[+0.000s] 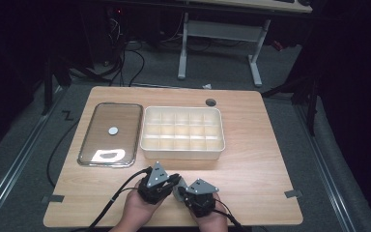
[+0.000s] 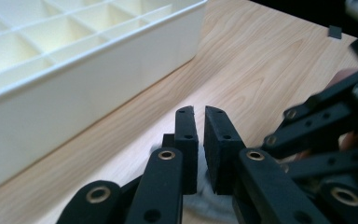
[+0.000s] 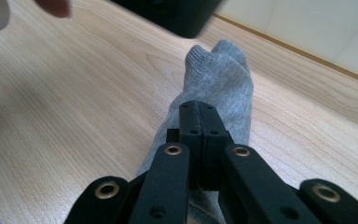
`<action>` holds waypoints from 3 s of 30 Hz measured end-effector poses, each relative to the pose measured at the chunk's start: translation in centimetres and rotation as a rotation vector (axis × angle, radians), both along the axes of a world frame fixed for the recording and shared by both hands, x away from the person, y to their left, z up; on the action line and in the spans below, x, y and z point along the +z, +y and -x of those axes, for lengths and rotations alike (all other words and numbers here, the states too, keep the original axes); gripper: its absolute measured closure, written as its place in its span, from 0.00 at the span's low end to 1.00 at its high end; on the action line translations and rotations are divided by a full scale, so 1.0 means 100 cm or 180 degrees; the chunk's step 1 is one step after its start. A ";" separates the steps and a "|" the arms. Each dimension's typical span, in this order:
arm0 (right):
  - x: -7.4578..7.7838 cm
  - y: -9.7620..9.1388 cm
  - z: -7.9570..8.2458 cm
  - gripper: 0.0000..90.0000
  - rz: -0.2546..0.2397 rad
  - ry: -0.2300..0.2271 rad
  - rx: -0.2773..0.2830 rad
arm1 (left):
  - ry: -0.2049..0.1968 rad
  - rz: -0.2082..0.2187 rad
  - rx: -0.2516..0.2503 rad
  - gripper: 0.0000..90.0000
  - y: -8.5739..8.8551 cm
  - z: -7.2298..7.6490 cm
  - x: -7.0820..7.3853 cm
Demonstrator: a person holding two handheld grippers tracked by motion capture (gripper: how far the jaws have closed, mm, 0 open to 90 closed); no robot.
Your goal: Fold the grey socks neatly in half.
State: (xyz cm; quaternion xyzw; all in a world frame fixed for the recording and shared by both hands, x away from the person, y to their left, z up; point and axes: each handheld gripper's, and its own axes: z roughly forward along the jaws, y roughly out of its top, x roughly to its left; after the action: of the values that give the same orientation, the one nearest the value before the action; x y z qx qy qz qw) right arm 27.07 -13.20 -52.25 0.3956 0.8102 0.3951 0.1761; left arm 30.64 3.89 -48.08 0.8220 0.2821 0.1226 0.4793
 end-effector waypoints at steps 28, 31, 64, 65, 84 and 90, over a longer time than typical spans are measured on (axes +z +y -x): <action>0.020 0.007 0.012 1.00 0.0013 -0.0138 0.0073 | 0.0148 0.0050 0.0081 0.95 0.012 -0.013 -0.046; 0.020 0.010 0.021 1.00 0.0065 -0.0124 0.0130 | 0.0136 0.0050 0.0087 0.95 0.011 -0.013 -0.046; 0.020 -0.012 -0.006 0.57 -0.0073 0.0322 -0.0312 | 0.0119 0.0052 0.0027 0.94 0.012 -0.012 -0.047; 0.020 -0.011 -0.007 0.57 -0.0068 0.0327 -0.0324 | 0.0121 0.0053 0.0030 0.94 0.012 -0.012 -0.047; 0.007 -0.013 -0.015 0.60 -0.0213 0.0632 -0.0356 | 0.0138 0.0043 0.0067 0.81 0.021 -0.011 -0.041; 0.006 -0.012 -0.015 0.59 -0.0206 0.0603 -0.0330 | 0.0089 -0.0043 0.0059 0.79 0.026 -0.005 -0.036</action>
State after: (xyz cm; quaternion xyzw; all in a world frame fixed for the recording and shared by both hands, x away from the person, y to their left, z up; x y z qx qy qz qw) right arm 28.53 -14.37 -51.62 0.4781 0.7885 0.3722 0.1060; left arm 31.18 6.47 -51.72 0.8242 0.2955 0.1174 0.4685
